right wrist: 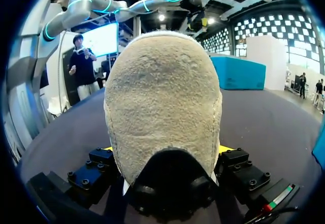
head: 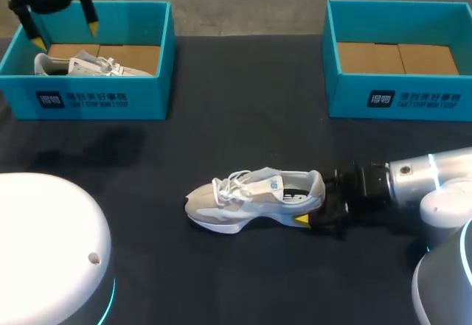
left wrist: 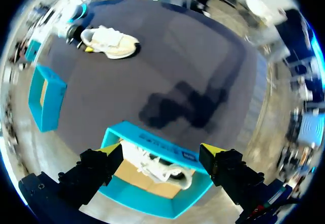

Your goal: Take the shoe out of the shoebox, open the shoe tongue, remove and reinsert the insole, then place the shoe into the shoebox

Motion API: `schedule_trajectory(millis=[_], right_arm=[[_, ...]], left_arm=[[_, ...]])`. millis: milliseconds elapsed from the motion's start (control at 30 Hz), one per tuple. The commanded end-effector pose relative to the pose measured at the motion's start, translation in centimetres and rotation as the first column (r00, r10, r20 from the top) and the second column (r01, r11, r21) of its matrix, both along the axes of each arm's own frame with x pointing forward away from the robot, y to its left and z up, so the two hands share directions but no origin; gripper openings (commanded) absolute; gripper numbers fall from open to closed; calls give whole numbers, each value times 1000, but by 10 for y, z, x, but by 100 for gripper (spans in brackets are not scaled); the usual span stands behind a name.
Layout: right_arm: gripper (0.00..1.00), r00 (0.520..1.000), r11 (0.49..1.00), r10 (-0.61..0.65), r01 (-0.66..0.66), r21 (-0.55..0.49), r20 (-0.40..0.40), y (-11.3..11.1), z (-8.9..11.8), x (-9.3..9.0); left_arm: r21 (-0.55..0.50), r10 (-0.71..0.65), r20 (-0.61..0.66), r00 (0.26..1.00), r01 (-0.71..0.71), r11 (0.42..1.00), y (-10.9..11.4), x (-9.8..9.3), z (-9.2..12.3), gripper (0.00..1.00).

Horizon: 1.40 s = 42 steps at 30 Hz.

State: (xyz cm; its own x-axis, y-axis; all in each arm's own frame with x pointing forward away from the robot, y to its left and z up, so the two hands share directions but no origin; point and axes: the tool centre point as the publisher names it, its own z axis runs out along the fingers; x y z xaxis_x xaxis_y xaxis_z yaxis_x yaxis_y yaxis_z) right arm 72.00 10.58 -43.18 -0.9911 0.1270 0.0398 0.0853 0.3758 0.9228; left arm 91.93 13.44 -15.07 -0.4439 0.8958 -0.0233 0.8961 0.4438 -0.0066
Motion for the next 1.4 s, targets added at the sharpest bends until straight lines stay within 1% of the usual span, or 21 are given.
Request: schedule_trajectory(millis=[33,67,100,633,700,733,767,800,833,867,900,933,967,1000,1033,1067,1100,1133,1167,1200,1400], right_arm=[[0,1000,1000,-1,1,-3,-1,3,-1,-1],[0,1000,1000,-1,1,-3,-1,3,-1,-1],[0,1000,1000,-1,1,-3,-1,3,-1,-1],[0,1000,1000,-1,1,-3,-1,3,-1,-1],[0,1000,1000,-1,1,-3,-1,3,-1,-1],[0,1000,1000,-1,1,-3,-1,3,-1,-1],[0,1000,1000,-1,1,-3,-1,3,-1,-1],[0,1000,1000,-1,1,-3,-1,3,-1,-1],[0,1000,1000,-1,1,-3,-1,3,-1,-1],[0,1000,1000,-1,1,-3,-1,3,-1,-1],[0,1000,1000,-1,1,-3,-1,3,-1,-1],[0,1000,1000,-1,1,-3,-1,3,-1,-1],[0,1000,1000,-1,1,-3,-1,3,-1,-1],[0,1000,1000,-1,1,-3,-1,3,-1,-1],[0,1000,1000,-1,1,-3,-1,3,-1,-1],[0,1000,1000,-1,1,-3,-1,3,-1,-1],[0,1000,1000,-1,1,-3,-1,3,-1,-1],[0,1000,1000,-1,1,-3,-1,3,-1,-1],[0,1000,1000,-1,1,-3,-1,3,-1,-1],[0,1000,1000,-1,1,-3,-1,3,-1,-1],[0,1000,1000,-1,1,-3,-1,3,-1,-1]], left_arm=[[20,247,-153,957,-247,969,-18,-4,0,100],[34,278,-176,944,-277,960,-24,-8,0,100],[36,262,-176,949,-259,965,-26,-10,0,100],[36,262,-176,949,-259,965,-26,-10,0,100],[-18,320,-173,931,-328,944,-33,-26,-3,100],[-30,372,-233,899,-388,921,-39,-37,-2,100],[-20,446,-274,852,-469,883,-43,-45,-2,100],[-25,507,-273,818,-533,846,-46,-49,-2,100],[-39,569,-272,776,-599,800,-49,-60,-3,100],[-9,619,-340,708,-660,751,-51,-64,-3,100],[1,654,-334,679,-693,721,-53,-67,-4,100],[-33,724,-258,639,-755,655,-57,-75,-11,100],[-40,749,-275,602,-786,617,-60,-78,-12,100],[-9,747,-308,589,-787,617,-62,-83,-13,100],[-11,762,-337,553,-812,584,-65,-86,-12,100],[-12,765,-331,552,-814,581,-68,-92,-13,100],[-2,754,-337,563,-802,598,-71,-99,-16,100],[-1,749,-347,564,-799,601,-74,-105,-16,100],[-6,729,-325,603,-772,636,-76,-110,-15,100],[-2,677,-291,676,-708,706,-72,-115,-12,100],[-2,677,-291,676,-708,706,-72,-115,-12,100]])
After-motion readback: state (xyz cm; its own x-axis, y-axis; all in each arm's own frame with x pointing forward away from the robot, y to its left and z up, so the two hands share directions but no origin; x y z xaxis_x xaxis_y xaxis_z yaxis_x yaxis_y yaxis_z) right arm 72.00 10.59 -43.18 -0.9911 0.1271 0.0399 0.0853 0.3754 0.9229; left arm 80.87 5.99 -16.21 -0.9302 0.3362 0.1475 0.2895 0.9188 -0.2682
